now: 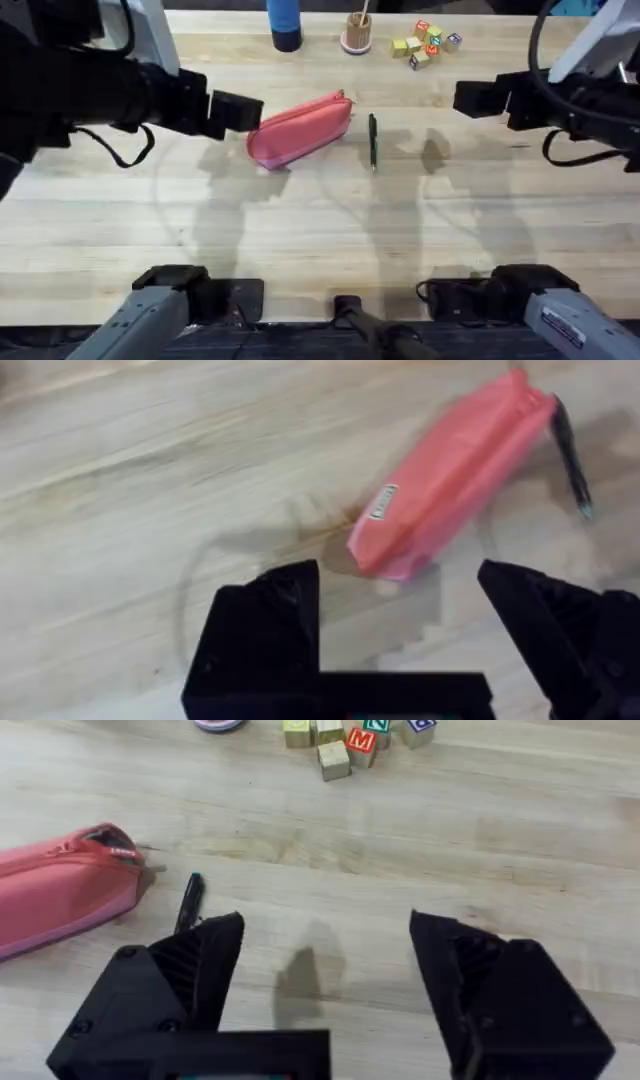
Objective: Unzip the bag, pick up the pens from the table one at a time and place them inside, then zip the bag closed.
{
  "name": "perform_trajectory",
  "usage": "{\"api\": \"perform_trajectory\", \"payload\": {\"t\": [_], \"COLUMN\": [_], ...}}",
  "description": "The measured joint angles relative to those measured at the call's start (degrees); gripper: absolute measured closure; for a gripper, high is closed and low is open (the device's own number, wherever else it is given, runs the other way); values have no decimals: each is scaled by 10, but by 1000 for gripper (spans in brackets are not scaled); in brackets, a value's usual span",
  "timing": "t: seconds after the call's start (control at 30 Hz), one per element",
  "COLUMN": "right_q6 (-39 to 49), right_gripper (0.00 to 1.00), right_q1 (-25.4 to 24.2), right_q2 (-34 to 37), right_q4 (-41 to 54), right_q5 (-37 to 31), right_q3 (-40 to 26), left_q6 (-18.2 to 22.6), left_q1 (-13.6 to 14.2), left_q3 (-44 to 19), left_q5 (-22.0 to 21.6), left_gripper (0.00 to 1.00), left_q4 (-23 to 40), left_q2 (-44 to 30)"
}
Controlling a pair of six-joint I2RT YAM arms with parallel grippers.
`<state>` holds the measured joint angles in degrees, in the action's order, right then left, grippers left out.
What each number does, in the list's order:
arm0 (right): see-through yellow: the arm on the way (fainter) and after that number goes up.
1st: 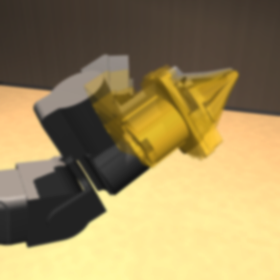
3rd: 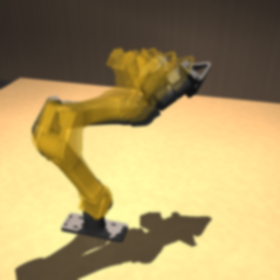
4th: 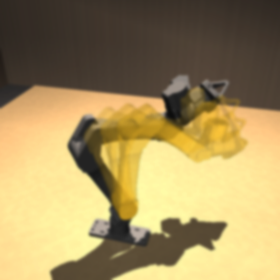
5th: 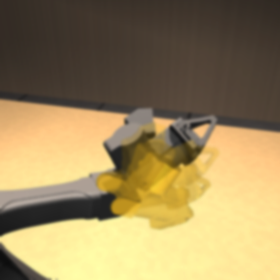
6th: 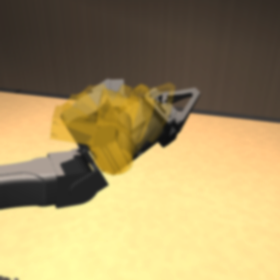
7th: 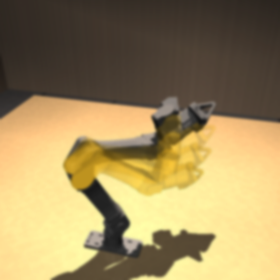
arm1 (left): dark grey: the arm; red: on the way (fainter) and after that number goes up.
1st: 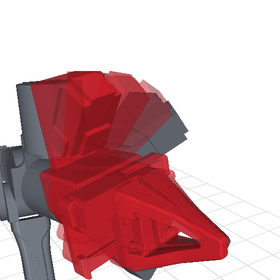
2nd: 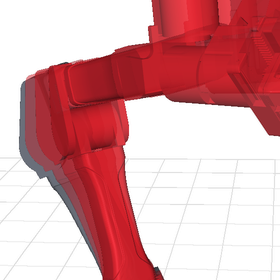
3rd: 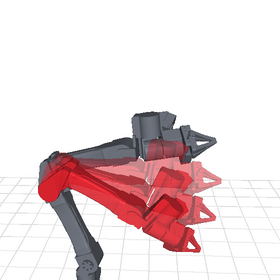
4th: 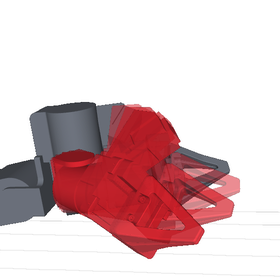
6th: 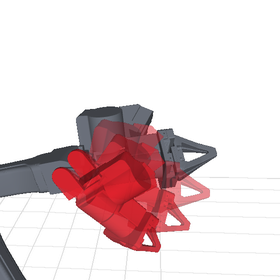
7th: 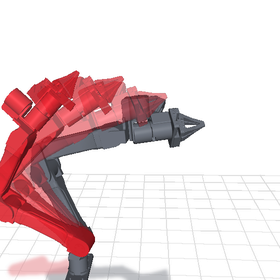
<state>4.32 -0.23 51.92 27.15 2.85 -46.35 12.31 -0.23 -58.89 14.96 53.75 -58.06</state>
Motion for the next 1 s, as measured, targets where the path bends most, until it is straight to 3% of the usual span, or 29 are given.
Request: {"api": "perform_trajectory", "payload": {"t": [0.47, 0.7, 1.0], "right_q6": [7, 9, 9], "right_gripper": [5, 5, 5], "right_q1": [0, 0, 0], "right_q2": [0, 0, 0], "right_q4": [-15, -15, -15], "right_q5": [0, 0, 0], "right_q3": [0, 0, 0], "left_q6": [196, 232, 234], "left_q1": [0, 0, 0], "left_q3": [0, 0, 0], "left_q5": [107, 114, 108], "left_gripper": [7, 7, 8], "left_q4": [53, 53, 56], "left_q2": [0, -2, -30]}}
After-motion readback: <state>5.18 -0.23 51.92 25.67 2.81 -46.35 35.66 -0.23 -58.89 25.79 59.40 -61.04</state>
